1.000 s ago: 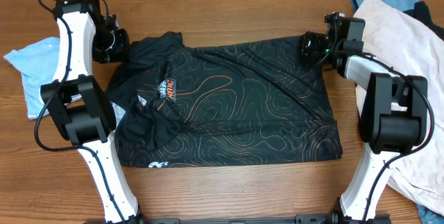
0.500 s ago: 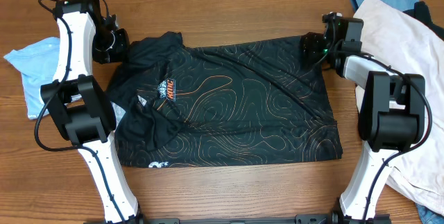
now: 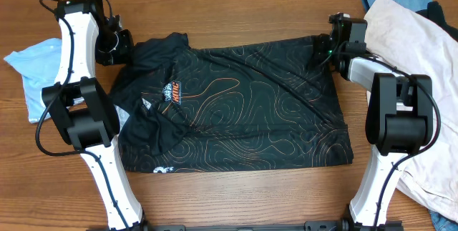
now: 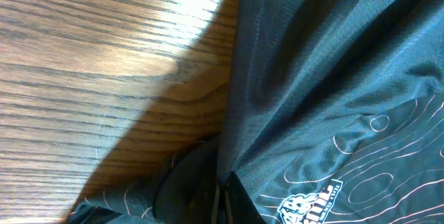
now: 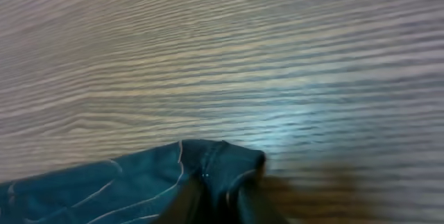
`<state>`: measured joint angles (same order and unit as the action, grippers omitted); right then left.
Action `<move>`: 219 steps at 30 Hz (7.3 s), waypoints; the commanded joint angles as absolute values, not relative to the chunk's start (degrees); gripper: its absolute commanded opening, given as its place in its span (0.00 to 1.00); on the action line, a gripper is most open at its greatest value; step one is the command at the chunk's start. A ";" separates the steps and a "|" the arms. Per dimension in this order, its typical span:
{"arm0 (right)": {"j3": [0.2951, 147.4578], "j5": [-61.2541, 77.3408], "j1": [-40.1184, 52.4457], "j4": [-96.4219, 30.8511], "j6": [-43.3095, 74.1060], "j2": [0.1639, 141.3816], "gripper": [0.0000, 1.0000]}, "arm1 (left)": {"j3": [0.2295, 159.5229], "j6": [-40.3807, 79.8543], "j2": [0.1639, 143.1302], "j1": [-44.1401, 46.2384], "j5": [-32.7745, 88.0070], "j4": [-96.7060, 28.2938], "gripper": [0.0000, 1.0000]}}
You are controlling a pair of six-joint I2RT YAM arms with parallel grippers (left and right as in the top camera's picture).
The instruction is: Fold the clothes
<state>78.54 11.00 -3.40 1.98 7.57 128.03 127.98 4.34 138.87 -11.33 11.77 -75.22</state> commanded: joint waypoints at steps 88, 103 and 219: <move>115.96 0.89 -4.97 -74.11 8.51 122.13 0.04 | 128.97 -2.74 124.92 -14.35 14.02 -94.04 0.04; 115.94 0.58 -5.28 -95.55 9.02 122.08 0.04 | 117.19 1.52 121.95 -14.35 5.52 -96.38 0.04; 79.44 -3.75 -5.30 -80.99 12.25 113.25 0.44 | 85.54 6.92 107.50 -12.88 -2.92 -89.69 0.28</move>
<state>79.75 -3.42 -4.89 -81.14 11.99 113.84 85.52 5.67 108.97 -13.10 -1.85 -90.72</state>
